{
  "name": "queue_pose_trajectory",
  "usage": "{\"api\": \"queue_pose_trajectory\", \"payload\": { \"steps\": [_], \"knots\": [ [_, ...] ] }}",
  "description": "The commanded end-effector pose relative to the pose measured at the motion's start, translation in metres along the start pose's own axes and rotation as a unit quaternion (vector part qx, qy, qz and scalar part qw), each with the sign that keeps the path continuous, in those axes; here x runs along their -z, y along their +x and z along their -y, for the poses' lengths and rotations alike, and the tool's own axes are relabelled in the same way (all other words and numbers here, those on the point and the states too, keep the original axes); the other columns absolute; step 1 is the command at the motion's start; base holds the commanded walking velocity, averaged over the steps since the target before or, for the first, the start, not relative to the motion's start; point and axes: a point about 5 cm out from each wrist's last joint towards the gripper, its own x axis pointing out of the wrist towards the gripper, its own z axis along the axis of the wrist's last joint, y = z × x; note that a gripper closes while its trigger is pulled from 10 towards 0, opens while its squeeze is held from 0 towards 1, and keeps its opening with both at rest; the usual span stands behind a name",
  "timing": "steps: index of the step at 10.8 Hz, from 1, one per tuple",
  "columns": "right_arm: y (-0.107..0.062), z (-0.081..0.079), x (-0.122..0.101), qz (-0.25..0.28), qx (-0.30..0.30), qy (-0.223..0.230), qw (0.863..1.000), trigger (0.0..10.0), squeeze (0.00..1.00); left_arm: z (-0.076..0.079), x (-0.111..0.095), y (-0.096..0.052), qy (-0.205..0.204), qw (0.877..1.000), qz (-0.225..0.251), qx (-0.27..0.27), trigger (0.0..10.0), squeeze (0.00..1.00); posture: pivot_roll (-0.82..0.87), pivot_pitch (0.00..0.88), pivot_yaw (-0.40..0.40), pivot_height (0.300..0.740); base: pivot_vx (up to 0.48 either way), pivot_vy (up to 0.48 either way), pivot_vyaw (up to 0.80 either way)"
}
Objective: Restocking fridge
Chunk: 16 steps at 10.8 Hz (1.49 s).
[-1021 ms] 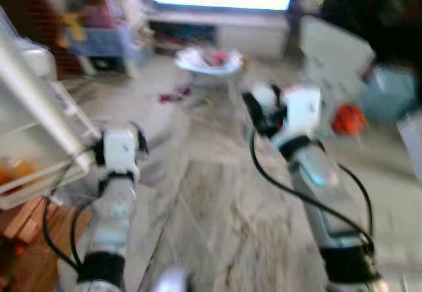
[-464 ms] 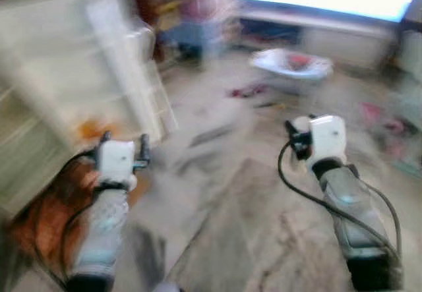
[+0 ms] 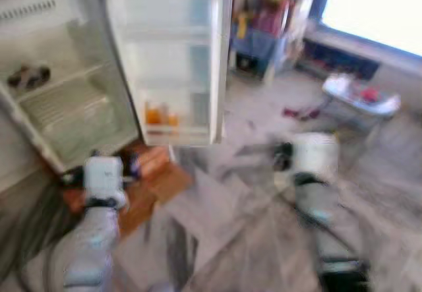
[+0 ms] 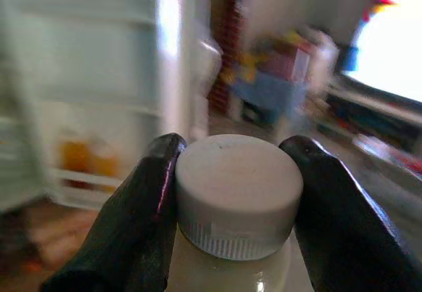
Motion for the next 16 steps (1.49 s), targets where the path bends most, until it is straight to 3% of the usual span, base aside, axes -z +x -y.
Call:
{"api": "queue_pose_trajectory", "payload": {
  "steps": [1,3,4,6,9,11,16],
  "knots": [
    [0.006,0.014,-0.013,0.026,0.021,-0.012,0.999,10.0,0.0,0.006,-0.007,0.005,0.002,1.0,0.01,0.009,10.0,0.0,0.07,0.0,-0.024,0.74,0.461,0.0,0.0],
    [0.014,0.014,-0.019,0.036,0.021,-0.011,0.999,10.0,0.0,0.007,-0.008,0.008,0.008,1.0,0.005,0.017,10.0,0.0,0.06,0.007,-0.016,0.74,0.474,0.0,0.0],
    [0.021,0.008,-0.027,0.051,0.015,-0.005,0.999,10.0,0.0,0.006,-0.009,0.013,-0.013,1.0,0.002,0.01,10.0,0.0,0.06,0.014,-0.008,0.74,0.48,0.0,0.0],
    [0.023,0.001,-0.031,0.062,0.0,-0.002,0.998,10.0,0.0,0.006,-0.011,0.019,-0.014,1.0,0.0,0.008,10.0,0.0,0.06,0.014,-0.003,0.74,0.439,0.0,0.0],
    [0.021,-0.003,-0.026,0.052,-0.01,0.005,0.999,10.0,0.0,0.013,-0.009,0.015,-0.012,1.0,-0.01,0.017,10.0,0.0,0.06,0.037,-0.011,0.74,0.431,0.0,0.0],
    [0.022,-0.002,-0.027,0.056,-0.015,-0.014,0.998,10.0,0.0,0.011,-0.008,0.015,-0.009,1.0,-0.01,0.002,10.0,0.0,0.06,0.039,-0.01,0.74,0.366,0.313,0.71],
    [0.023,0.004,-0.027,0.052,-0.009,-0.006,0.999,10.0,0.0,0.013,-0.012,0.015,-0.019,1.0,-0.009,-0.016,10.0,0.0,0.07,0.056,-0.014,0.74,0.0,0.0,0.78]
  ]
}}
